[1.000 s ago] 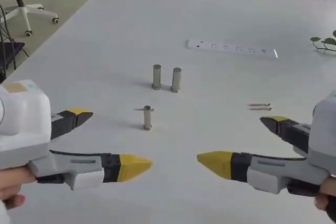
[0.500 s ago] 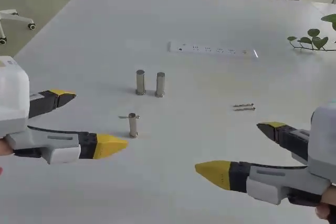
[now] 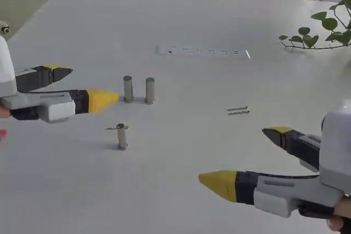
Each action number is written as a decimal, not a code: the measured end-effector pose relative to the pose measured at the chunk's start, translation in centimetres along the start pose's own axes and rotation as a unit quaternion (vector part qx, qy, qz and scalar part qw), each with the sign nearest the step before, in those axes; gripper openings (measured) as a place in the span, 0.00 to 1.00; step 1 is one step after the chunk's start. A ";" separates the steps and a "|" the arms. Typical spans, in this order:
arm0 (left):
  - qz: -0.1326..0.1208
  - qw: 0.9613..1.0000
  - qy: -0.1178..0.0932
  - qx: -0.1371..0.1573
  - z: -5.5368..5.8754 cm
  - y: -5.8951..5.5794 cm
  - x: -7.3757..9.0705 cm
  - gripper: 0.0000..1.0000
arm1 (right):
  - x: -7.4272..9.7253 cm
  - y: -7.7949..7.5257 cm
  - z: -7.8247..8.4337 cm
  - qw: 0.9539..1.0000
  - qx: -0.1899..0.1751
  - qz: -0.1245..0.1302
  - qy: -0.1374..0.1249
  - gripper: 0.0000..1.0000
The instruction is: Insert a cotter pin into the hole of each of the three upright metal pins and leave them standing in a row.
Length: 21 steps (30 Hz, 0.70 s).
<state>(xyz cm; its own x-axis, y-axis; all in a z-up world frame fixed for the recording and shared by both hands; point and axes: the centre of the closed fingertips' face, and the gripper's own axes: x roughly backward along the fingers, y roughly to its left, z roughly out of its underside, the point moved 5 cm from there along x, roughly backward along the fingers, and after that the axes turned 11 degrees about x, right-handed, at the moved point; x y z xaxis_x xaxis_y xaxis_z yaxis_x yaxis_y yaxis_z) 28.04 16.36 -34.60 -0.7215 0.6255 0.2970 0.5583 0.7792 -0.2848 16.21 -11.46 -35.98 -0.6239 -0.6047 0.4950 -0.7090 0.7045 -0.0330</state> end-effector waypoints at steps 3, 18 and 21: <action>-0.009 1.000 0.000 0.003 -0.1 0.9 -1.3 0.63 | 0.1 0.0 0.1 1.000 -0.002 0.000 0.003 0.95; -0.002 0.999 0.037 0.008 0.9 3.5 -6.3 0.44 | -0.2 0.1 0.7 1.000 -0.007 -0.002 0.013 0.94; 0.002 0.999 0.048 0.002 1.2 3.9 -7.0 0.40 | -0.3 0.2 1.1 1.000 -0.015 -0.004 0.019 0.93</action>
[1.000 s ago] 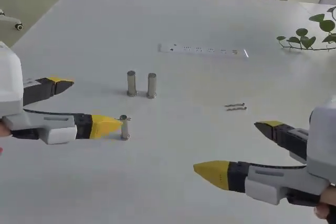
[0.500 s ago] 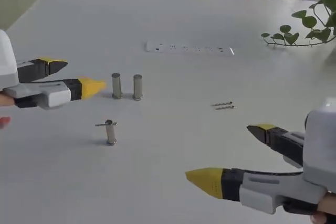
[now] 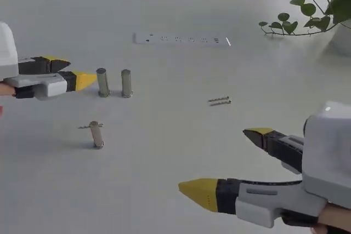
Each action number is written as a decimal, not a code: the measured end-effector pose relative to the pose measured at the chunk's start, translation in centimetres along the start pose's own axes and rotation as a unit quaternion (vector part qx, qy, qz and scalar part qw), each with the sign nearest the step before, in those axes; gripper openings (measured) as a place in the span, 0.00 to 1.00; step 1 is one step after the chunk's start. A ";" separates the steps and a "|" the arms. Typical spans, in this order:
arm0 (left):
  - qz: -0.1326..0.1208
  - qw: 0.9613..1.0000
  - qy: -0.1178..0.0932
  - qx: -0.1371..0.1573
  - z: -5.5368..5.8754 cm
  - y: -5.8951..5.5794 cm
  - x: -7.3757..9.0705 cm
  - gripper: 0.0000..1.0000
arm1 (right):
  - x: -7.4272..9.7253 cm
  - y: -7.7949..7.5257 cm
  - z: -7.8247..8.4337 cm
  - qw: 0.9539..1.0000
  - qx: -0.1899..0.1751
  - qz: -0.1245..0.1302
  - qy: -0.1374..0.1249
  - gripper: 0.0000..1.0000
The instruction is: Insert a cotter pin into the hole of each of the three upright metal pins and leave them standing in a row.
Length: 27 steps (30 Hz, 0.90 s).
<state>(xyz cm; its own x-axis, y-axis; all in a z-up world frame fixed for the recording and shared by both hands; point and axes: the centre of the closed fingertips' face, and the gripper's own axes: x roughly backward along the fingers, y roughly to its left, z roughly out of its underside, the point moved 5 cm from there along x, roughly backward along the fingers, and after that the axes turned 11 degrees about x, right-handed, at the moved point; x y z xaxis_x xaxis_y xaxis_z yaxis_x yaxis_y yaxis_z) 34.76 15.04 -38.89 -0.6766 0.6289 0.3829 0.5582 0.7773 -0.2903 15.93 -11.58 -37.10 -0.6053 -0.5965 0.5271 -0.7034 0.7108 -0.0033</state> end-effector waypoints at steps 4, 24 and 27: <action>0.003 1.000 0.018 -0.006 0.6 0.5 -1.0 0.39 | 0.1 -0.3 0.2 1.000 -0.006 0.005 0.004 0.93; 0.015 0.998 0.061 -0.013 2.3 0.8 -5.1 0.33 | 0.3 -0.7 1.8 0.999 -0.039 0.017 0.016 0.92; 0.016 0.998 0.066 -0.017 2.5 0.4 -5.4 0.33 | 0.3 -0.7 1.9 0.999 -0.043 0.018 0.016 0.92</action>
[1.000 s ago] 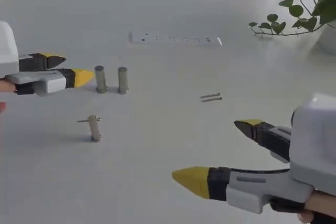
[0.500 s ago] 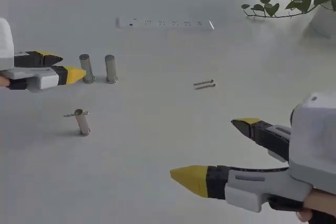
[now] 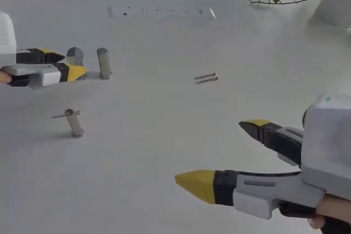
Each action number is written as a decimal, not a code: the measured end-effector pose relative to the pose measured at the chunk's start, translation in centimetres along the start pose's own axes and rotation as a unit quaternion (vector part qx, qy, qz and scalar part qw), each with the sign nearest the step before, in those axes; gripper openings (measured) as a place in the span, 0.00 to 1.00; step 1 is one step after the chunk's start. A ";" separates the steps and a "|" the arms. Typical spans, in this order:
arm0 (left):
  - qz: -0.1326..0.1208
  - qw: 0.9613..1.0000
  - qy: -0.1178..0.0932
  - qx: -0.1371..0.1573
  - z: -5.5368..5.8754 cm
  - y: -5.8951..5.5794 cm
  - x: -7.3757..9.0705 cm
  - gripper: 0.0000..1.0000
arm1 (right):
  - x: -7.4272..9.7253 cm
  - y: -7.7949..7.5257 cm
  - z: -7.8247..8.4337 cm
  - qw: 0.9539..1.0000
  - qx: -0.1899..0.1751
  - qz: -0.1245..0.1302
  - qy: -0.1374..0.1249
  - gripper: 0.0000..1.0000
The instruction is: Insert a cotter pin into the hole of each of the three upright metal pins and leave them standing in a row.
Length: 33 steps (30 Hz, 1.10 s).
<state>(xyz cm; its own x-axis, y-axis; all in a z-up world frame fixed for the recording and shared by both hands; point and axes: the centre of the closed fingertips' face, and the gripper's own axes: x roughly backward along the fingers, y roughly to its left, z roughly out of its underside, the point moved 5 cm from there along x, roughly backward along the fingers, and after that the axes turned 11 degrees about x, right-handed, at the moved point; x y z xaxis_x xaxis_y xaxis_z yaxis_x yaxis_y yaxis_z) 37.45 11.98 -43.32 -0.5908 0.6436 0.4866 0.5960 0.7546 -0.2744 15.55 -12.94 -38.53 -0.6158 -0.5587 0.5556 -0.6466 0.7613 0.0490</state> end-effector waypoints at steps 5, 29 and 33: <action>0.002 1.000 0.011 -0.009 0.3 -0.2 -0.3 0.30 | 0.0 0.2 0.1 1.000 -0.001 -0.001 0.002 0.92; 0.017 0.999 0.012 -0.031 0.3 -0.9 -1.0 0.10 | -0.5 0.8 0.7 1.000 -0.013 -0.005 0.009 0.91; 0.018 0.999 0.012 -0.031 0.3 -0.7 -1.1 0.10 | -0.5 0.9 0.8 1.000 -0.014 -0.006 0.009 0.91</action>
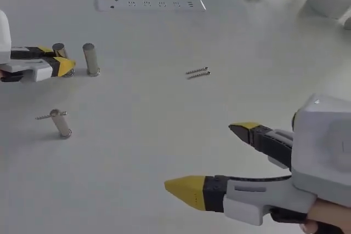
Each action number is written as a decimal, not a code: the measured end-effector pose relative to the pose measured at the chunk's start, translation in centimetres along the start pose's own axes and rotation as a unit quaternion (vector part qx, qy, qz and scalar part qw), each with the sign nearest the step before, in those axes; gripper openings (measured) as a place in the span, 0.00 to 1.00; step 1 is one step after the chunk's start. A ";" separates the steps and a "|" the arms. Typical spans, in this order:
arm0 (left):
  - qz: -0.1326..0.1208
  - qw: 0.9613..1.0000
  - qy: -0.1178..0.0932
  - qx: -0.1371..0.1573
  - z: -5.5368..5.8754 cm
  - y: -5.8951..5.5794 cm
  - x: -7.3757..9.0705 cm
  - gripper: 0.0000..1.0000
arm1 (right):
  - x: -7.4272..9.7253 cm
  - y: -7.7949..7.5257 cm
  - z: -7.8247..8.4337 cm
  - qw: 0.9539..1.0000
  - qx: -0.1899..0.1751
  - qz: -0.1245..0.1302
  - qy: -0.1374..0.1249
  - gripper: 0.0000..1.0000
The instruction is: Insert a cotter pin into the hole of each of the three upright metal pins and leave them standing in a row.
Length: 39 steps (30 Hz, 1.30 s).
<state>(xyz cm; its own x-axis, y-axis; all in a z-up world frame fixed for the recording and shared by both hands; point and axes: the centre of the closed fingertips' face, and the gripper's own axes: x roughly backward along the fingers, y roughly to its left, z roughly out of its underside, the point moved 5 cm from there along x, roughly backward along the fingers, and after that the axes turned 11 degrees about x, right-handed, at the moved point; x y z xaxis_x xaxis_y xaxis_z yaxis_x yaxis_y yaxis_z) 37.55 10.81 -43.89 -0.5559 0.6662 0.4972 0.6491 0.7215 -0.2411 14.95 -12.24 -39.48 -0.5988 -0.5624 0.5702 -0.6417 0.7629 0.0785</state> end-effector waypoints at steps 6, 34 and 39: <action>-0.010 1.000 0.002 -0.016 0.0 0.2 0.0 0.10 | -0.2 0.1 -0.1 1.000 -0.004 -0.003 -0.004 0.91; -0.005 1.000 -0.014 -0.018 -2.3 -2.6 4.5 0.09 | -0.3 0.5 -1.1 0.999 0.016 -0.014 -0.024 0.90; -0.003 1.000 -0.015 -0.020 -2.2 -3.7 5.4 0.09 | -0.1 0.6 -1.4 0.999 0.023 -0.017 -0.031 0.90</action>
<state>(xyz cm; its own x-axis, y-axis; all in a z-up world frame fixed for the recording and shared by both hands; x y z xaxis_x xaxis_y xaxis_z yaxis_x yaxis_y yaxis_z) 33.27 11.34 -38.47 -0.5746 0.6671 0.4741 0.6649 0.7183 -0.2049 15.27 -11.28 -38.31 -0.6030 -0.6079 0.5166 -0.6831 0.7280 0.0593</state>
